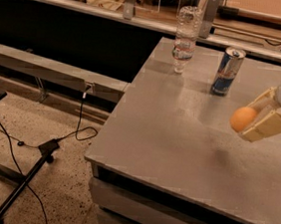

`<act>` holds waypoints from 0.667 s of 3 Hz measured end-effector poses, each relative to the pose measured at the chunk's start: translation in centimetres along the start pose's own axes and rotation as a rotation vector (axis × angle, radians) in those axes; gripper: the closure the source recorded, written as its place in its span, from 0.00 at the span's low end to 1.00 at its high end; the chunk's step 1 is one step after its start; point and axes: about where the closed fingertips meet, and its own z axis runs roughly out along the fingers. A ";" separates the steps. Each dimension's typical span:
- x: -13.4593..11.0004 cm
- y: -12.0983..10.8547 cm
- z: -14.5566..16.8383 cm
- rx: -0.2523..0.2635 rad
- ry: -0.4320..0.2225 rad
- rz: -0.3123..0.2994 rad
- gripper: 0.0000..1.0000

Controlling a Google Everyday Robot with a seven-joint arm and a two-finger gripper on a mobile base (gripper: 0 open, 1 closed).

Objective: Pick orange

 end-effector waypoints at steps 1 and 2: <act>-1.7 1.5 -0.8 0.022 -0.071 -0.052 1.00; -1.7 1.5 -0.8 0.022 -0.071 -0.052 1.00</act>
Offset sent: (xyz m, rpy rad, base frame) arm -0.0144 0.0187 0.0174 0.0695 -0.0786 0.0452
